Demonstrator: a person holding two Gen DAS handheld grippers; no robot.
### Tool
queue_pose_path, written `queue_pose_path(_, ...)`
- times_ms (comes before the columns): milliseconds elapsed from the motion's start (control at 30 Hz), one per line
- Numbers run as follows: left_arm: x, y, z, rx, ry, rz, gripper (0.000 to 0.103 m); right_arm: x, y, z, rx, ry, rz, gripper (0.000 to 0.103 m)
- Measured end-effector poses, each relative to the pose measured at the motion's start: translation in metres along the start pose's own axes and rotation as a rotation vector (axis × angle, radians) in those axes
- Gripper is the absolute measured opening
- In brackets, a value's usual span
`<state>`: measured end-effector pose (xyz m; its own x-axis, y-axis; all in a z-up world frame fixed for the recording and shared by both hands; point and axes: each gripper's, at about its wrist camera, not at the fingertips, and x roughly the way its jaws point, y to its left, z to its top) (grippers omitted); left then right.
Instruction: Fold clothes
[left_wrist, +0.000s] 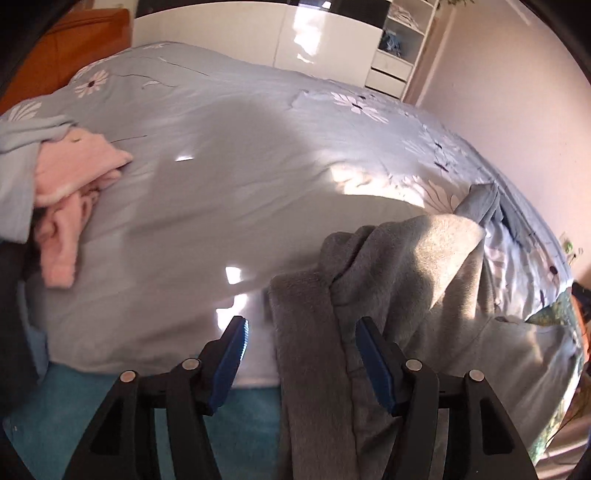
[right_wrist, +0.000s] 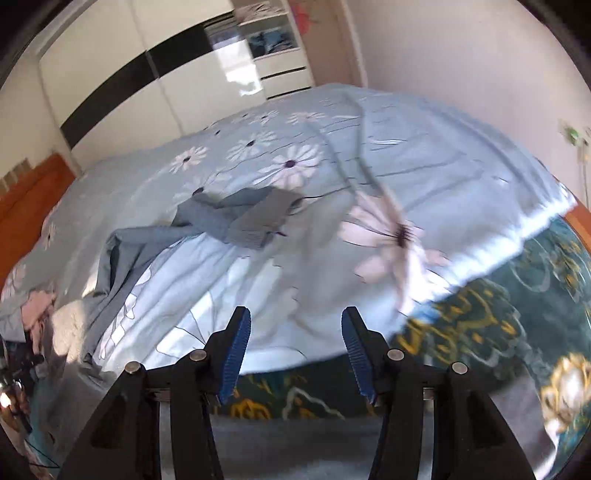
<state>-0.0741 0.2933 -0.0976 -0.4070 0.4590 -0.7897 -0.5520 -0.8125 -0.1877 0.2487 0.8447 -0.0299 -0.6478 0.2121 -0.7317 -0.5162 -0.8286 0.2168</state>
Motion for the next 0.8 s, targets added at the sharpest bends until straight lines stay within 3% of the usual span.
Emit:
queue_pose_path(167,0.033,-0.023,0.015,0.097,0.036,0.001,0.065,0.089,0.049,0.043,-0.148,0.074,-0.091,0.053)
queue_pose_path(367,0.043,-0.027,0.022,0.089,0.028,-0.024,0.065,0.144,0.082,0.060,-0.379,0.074,-0.284,0.057)
queue_pose_path(433,0.041,-0.027,0.023,0.081,0.013,-0.032,0.060,0.154,0.086,0.061,-0.421,0.080,-0.306,0.057)
queue_pose_path(500,0.038,-0.030,0.023,0.089,0.006,-0.008,0.041,0.155,0.087,0.062,-0.419,0.079,-0.312,0.055)
queue_pose_path(533,0.037,-0.031,0.023,0.091,0.005,0.001,0.038,0.155,0.087,0.063,-0.415,0.077,-0.314,0.037)
queue_pose_path(600,0.028,-0.035,0.023,0.082,-0.017,0.025,0.031,0.146,0.087,0.066,-0.394,0.066,-0.311,0.015)
queue_pose_path(700,0.011,-0.039,0.022,0.068,-0.060,0.062,0.026,0.121,0.085,0.072,-0.349,0.025,-0.290,0.012)
queue_pose_path(800,-0.021,-0.042,0.017,0.059,-0.128,0.084,0.024,0.059,0.076,0.083,-0.283,-0.082,-0.220,0.012)
